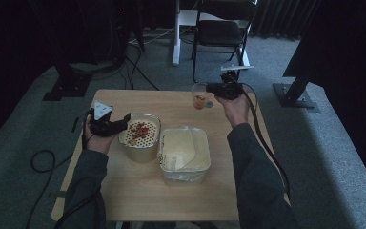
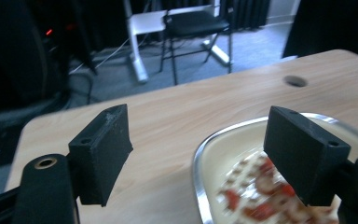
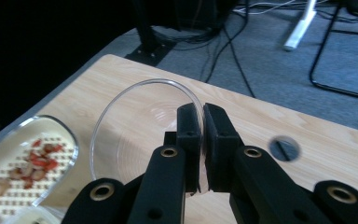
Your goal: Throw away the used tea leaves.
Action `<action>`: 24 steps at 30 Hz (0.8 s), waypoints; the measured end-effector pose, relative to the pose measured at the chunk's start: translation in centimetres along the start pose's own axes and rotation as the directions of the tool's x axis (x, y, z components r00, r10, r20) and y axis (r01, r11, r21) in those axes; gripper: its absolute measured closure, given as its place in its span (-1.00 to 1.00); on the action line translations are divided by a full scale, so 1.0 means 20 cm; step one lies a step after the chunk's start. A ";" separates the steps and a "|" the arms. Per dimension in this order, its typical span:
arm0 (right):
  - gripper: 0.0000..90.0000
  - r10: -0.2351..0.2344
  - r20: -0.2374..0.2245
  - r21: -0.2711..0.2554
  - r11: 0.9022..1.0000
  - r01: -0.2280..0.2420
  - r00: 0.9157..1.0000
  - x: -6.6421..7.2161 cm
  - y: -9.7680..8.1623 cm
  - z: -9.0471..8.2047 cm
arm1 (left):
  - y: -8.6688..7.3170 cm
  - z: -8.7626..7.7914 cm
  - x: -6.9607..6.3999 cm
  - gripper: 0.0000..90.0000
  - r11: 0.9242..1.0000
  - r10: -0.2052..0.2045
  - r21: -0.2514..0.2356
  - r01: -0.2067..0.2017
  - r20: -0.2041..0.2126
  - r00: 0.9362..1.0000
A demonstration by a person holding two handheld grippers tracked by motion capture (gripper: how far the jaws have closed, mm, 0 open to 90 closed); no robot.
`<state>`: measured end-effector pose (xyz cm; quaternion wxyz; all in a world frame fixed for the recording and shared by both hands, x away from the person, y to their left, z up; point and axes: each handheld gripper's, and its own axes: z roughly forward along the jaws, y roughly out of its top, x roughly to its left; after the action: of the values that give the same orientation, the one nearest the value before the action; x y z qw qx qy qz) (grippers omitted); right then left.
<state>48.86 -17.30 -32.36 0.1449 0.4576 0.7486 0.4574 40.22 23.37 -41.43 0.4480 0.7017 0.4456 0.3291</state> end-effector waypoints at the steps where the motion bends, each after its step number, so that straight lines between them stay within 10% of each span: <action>1: 0.92 -0.004 -0.008 0.004 1.000 0.004 1.000 0.02 0.02 0.02 | 0.01 0.01 -0.02 -0.51 1.000 0.018 -0.010 -0.017 0.013 1.000; 11: 0.92 -0.044 -0.069 0.015 0.999 0.046 0.997 0.22 0.18 0.11 | 0.12 0.10 -0.16 -0.56 0.992 0.122 -0.041 -0.119 0.079 0.989; 16: 0.92 -0.045 -0.106 0.019 0.999 0.048 0.993 0.30 0.25 0.14 | 0.19 0.13 -0.25 -0.56 0.980 0.191 -0.087 -0.182 0.120 0.974; 24: 0.92 -0.040 -0.191 0.029 0.999 0.046 0.981 0.43 0.31 0.17 | 0.24 0.22 -0.29 -0.56 0.986 0.148 -0.095 -0.133 0.170 0.974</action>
<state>49.85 -7.34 -27.43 0.0748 0.3976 0.7763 0.4834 43.25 15.59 -39.07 0.4900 0.7386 0.3393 0.3151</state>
